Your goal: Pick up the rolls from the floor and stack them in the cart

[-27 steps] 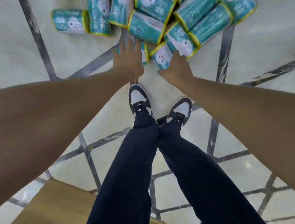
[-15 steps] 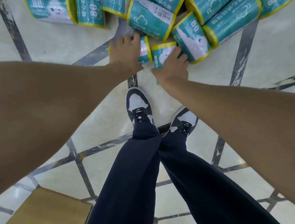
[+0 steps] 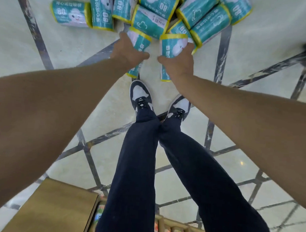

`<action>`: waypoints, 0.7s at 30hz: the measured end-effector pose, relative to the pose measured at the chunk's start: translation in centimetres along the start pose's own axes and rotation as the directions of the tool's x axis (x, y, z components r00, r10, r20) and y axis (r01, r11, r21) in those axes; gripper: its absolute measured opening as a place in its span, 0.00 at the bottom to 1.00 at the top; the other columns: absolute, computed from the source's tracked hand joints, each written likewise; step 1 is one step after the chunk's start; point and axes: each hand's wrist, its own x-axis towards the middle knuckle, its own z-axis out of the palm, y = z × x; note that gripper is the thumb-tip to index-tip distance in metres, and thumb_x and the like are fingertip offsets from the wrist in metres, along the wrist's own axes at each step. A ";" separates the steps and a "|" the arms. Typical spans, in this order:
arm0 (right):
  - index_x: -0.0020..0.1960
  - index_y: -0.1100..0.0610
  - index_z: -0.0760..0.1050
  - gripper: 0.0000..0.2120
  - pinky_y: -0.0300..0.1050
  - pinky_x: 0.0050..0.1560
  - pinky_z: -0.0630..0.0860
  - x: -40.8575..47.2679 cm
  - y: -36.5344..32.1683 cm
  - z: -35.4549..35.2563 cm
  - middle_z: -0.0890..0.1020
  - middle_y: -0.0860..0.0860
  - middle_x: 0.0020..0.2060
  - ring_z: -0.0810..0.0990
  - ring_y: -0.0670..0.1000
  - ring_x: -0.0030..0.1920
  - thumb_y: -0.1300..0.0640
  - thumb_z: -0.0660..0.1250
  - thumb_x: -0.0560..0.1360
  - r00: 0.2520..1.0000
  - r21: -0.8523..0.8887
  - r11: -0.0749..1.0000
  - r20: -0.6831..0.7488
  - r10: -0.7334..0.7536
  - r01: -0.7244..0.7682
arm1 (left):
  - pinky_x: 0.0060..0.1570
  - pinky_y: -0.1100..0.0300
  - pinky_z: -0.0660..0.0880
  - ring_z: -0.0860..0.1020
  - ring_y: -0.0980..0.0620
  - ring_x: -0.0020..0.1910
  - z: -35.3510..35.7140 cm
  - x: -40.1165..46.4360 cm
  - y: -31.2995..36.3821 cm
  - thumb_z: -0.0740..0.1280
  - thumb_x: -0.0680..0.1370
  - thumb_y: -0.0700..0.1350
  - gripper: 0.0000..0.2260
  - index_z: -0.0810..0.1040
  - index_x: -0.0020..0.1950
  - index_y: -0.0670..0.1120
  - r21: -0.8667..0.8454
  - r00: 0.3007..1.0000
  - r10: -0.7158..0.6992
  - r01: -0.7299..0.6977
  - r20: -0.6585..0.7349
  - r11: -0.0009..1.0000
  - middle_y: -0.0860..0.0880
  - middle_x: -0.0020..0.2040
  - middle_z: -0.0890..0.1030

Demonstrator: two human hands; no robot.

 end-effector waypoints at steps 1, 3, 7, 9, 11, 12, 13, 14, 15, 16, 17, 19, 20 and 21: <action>0.73 0.56 0.60 0.42 0.53 0.60 0.78 -2.2 -1.1 -2.2 0.75 0.56 0.64 0.78 0.58 0.62 0.46 0.78 0.68 1.000 0.031 1.000 0.007 0.003 -0.004 | 0.64 0.53 0.71 0.71 0.45 0.70 -1.5 -2.4 1.0 0.77 0.71 0.57 0.42 0.60 0.76 0.41 -0.058 1.000 -0.015 0.016 0.005 0.998 0.42 0.71 0.71; 0.73 0.55 0.60 0.42 0.52 0.59 0.78 -7.0 -3.2 -6.8 0.76 0.55 0.62 0.78 0.57 0.60 0.46 0.78 0.67 1.000 0.098 0.995 0.002 0.010 -0.010 | 0.63 0.54 0.74 0.74 0.46 0.67 -4.8 -7.6 3.0 0.78 0.69 0.57 0.42 0.62 0.75 0.42 -0.155 1.000 -0.029 0.029 0.003 0.988 0.44 0.69 0.74; 0.69 0.55 0.63 0.38 0.47 0.54 0.77 -18.6 -8.6 -17.7 0.76 0.51 0.58 0.78 0.52 0.55 0.49 0.79 0.67 0.999 0.224 0.974 -0.030 -0.026 0.032 | 0.62 0.49 0.76 0.76 0.46 0.65 -13.0 -20.4 8.2 0.79 0.65 0.61 0.47 0.62 0.75 0.43 -0.289 0.999 -0.031 0.032 0.009 0.957 0.44 0.67 0.74; 0.64 0.54 0.63 0.33 0.43 0.49 0.75 -24.4 -10.8 -23.2 0.76 0.51 0.57 0.79 0.52 0.54 0.51 0.80 0.68 0.998 0.271 0.961 -0.046 -0.045 0.056 | 0.60 0.48 0.78 0.77 0.46 0.62 -16.7 -26.8 10.6 0.79 0.66 0.61 0.43 0.65 0.71 0.42 -0.330 1.000 -0.009 0.005 -0.012 0.944 0.44 0.64 0.75; 0.63 0.53 0.63 0.33 0.45 0.48 0.79 -29.5 -12.6 -27.9 0.78 0.51 0.57 0.81 0.52 0.53 0.51 0.80 0.68 0.995 0.305 0.947 -0.059 -0.080 0.095 | 0.57 0.49 0.79 0.78 0.46 0.59 -20.2 -32.8 13.1 0.79 0.65 0.61 0.41 0.66 0.68 0.42 -0.352 0.999 0.017 -0.026 -0.027 0.936 0.44 0.62 0.76; 0.65 0.54 0.63 0.34 0.46 0.49 0.80 -31.9 -13.2 -30.1 0.78 0.51 0.57 0.81 0.52 0.53 0.51 0.80 0.68 0.993 0.312 0.943 -0.066 -0.097 0.113 | 0.56 0.49 0.79 0.78 0.46 0.58 -21.7 -35.7 14.1 0.79 0.64 0.62 0.41 0.67 0.67 0.42 -0.361 0.998 0.036 -0.049 -0.043 0.931 0.45 0.61 0.76; 0.66 0.55 0.63 0.35 0.47 0.49 0.80 -34.3 -13.7 -32.1 0.78 0.51 0.56 0.81 0.52 0.52 0.51 0.80 0.68 0.991 0.321 0.938 -0.068 -0.111 0.127 | 0.54 0.50 0.80 0.79 0.47 0.56 -22.9 -38.1 14.8 0.79 0.62 0.63 0.43 0.68 0.67 0.42 -0.367 0.996 0.056 -0.077 -0.067 0.927 0.45 0.59 0.78; 0.66 0.55 0.63 0.34 0.46 0.46 0.80 -36.6 -13.9 -34.0 0.78 0.50 0.54 0.81 0.51 0.50 0.51 0.80 0.69 0.990 0.342 0.929 -0.069 -0.124 0.140 | 0.52 0.51 0.80 0.80 0.48 0.55 -24.1 -40.6 15.5 0.79 0.60 0.64 0.45 0.69 0.67 0.41 -0.379 0.994 0.072 -0.099 -0.084 0.920 0.46 0.58 0.78; 0.65 0.55 0.63 0.33 0.44 0.42 0.79 -38.8 -14.2 -35.9 0.77 0.47 0.50 0.80 0.49 0.47 0.52 0.80 0.70 0.986 0.360 0.919 -0.087 -0.140 0.162 | 0.50 0.53 0.80 0.80 0.48 0.54 -25.1 -43.1 16.3 0.80 0.60 0.63 0.45 0.69 0.68 0.40 -0.385 0.990 0.097 -0.129 -0.100 0.914 0.47 0.56 0.78; 0.63 0.54 0.63 0.31 0.42 0.39 0.77 -40.8 -14.2 -37.6 0.76 0.45 0.47 0.79 0.45 0.44 0.53 0.79 0.70 0.982 0.365 0.913 -0.112 -0.152 0.183 | 0.47 0.55 0.78 0.79 0.49 0.53 -26.0 -45.6 17.3 0.80 0.64 0.60 0.41 0.69 0.67 0.40 -0.386 0.987 0.117 -0.150 -0.108 0.910 0.48 0.54 0.77; 0.62 0.53 0.62 0.30 0.40 0.37 0.75 -42.8 -14.1 -39.1 0.74 0.44 0.46 0.78 0.43 0.43 0.53 0.79 0.71 0.977 0.373 0.905 -0.129 -0.168 0.205 | 0.45 0.56 0.76 0.77 0.49 0.52 -26.6 -47.9 18.0 0.79 0.68 0.57 0.35 0.68 0.65 0.41 -0.394 0.982 0.142 -0.182 -0.127 0.901 0.49 0.51 0.75; 0.61 0.51 0.61 0.31 0.42 0.39 0.75 -46.1 -13.1 -41.4 0.74 0.43 0.46 0.78 0.45 0.44 0.53 0.79 0.70 0.974 0.419 0.880 -0.145 -0.176 0.221 | 0.44 0.56 0.75 0.75 0.50 0.50 -26.8 -52.4 18.5 0.79 0.70 0.54 0.31 0.68 0.63 0.43 -0.415 0.976 0.162 -0.209 -0.146 0.885 0.49 0.50 0.74; 0.62 0.51 0.60 0.32 0.43 0.40 0.76 -47.6 -12.4 -42.3 0.74 0.44 0.47 0.77 0.46 0.44 0.52 0.79 0.71 0.973 0.430 0.875 -0.153 -0.172 0.223 | 0.47 0.56 0.77 0.75 0.50 0.51 -26.5 -54.2 18.6 0.79 0.68 0.56 0.35 0.67 0.66 0.42 -0.431 0.975 0.174 -0.217 -0.137 0.876 0.48 0.53 0.74; 0.62 0.51 0.60 0.32 0.45 0.42 0.77 -49.1 -11.6 -43.2 0.74 0.45 0.48 0.76 0.45 0.43 0.51 0.79 0.71 0.970 0.422 0.877 -0.170 -0.173 0.230 | 0.51 0.53 0.79 0.77 0.49 0.52 -26.2 -55.7 18.9 0.80 0.64 0.59 0.41 0.67 0.68 0.41 -0.444 0.973 0.188 -0.227 -0.130 0.867 0.48 0.56 0.75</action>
